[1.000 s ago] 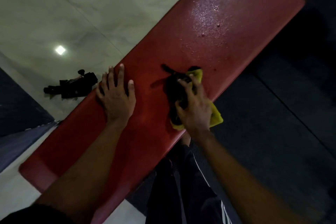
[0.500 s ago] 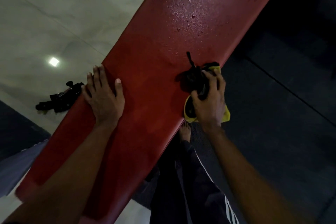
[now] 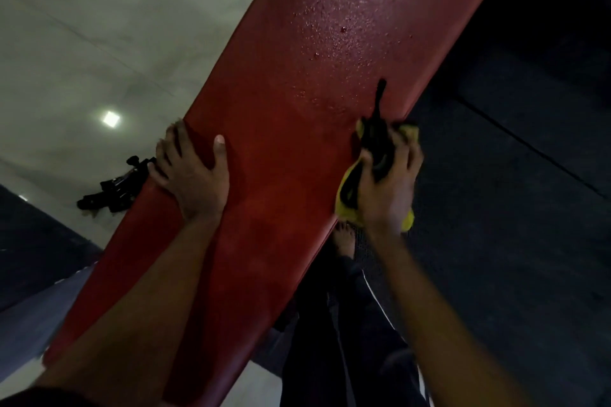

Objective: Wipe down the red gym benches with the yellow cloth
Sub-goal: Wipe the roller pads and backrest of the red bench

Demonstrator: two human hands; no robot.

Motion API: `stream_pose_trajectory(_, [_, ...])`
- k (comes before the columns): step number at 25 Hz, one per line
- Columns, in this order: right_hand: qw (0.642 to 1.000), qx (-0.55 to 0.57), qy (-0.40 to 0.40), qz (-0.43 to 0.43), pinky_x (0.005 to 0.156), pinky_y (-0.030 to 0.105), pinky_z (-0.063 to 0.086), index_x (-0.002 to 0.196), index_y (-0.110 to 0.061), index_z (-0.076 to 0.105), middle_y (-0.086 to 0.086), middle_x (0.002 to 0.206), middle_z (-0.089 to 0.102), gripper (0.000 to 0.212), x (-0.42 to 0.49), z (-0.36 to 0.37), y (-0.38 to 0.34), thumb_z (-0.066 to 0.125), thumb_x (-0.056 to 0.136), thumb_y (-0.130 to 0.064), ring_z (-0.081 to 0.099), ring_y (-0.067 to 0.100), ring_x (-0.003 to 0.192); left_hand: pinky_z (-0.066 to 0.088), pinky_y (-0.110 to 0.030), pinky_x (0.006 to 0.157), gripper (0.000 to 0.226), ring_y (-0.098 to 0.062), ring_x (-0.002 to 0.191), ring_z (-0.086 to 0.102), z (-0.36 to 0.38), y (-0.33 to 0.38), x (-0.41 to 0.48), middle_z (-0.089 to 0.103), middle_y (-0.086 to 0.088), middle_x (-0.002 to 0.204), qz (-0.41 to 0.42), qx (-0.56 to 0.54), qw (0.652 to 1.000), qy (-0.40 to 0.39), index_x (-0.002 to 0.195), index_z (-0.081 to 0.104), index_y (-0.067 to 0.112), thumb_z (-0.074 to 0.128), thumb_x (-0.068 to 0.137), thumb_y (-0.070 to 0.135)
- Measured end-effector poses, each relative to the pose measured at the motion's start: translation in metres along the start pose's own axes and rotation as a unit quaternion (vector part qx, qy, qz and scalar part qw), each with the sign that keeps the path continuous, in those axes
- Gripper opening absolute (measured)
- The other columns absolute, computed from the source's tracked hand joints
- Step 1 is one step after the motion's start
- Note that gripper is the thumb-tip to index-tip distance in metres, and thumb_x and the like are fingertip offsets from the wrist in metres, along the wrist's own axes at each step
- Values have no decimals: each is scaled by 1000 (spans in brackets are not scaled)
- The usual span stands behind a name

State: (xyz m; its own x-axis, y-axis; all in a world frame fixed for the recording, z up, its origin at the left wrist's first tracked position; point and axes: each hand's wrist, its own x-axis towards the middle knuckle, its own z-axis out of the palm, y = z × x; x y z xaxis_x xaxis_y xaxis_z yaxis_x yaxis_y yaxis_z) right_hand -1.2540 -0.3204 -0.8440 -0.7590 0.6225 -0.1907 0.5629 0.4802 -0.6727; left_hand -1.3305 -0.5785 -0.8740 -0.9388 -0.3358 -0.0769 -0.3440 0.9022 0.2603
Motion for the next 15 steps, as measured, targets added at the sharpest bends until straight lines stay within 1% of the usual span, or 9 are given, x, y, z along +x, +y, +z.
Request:
stream_pose_trajectory(2, [998,-57,4,-41,100,50,52,145,-28,45,0,159,29,50,39,-3,-14,58,99,-42,39,24,141,14,-54,120,74,-25,145,33,0,1,-1,41,-7,154,-12,-19,1000,20,153,39,22,43,95,68])
stream_pose_trajectory(5, [971,-159,-56,-167,98,45,52,144,-26,48,3,156,35,47,42,-5,-30,57,99,-37,45,26,136,16,-54,120,73,-25,143,36,0,2,-1,45,-7,151,-17,-21,999,26,152,42,22,45,95,67])
stream_pose_trajectory(6, [948,-186,-99,-237,96,44,52,145,-25,48,3,157,35,47,34,-5,-29,57,100,-36,46,27,136,17,-55,120,73,-26,142,38,0,2,-1,46,-8,150,-14,-15,999,26,151,42,21,45,95,67])
stream_pose_trajectory(8, [883,-217,-178,-376,99,46,51,145,-24,48,5,158,36,48,29,-9,-22,59,99,-35,45,31,137,19,-55,119,73,-28,139,41,2,1,-1,49,-9,147,-11,-1,999,34,150,44,19,45,95,68])
stream_pose_trajectory(9, [864,-220,-193,-409,102,48,49,145,-23,49,7,157,37,49,43,-10,-22,61,98,-33,45,33,137,20,-55,118,73,-29,138,42,3,0,0,50,-10,145,-14,7,999,37,149,45,19,44,95,68])
stream_pose_trajectory(10, [862,-219,-195,-414,105,50,47,144,-23,49,8,156,39,50,61,-8,-27,62,97,-32,46,33,136,21,-55,118,74,-30,137,43,4,0,0,51,-10,145,-17,13,999,39,149,45,18,43,95,68])
stream_pose_trajectory(11, [875,-214,-183,-394,106,51,46,143,-24,50,8,155,40,50,80,-1,-36,63,96,-32,47,33,134,21,-55,118,74,-30,136,44,4,-1,0,51,-11,144,-20,21,999,39,149,45,18,43,95,69])
stream_pose_trajectory(14, [940,-173,-104,-274,96,49,53,137,-21,52,6,150,42,45,112,30,-74,58,95,-36,50,29,130,23,-55,118,73,-32,135,45,7,1,-1,52,-11,144,-13,38,998,45,149,44,18,42,96,67])
stream_pose_trajectory(15, [946,-179,-88,-254,92,48,55,136,-20,53,7,149,42,43,107,42,-85,56,96,-36,52,29,128,23,-55,118,72,-32,135,45,7,1,-1,52,-12,144,-14,39,998,45,150,44,18,42,96,66])
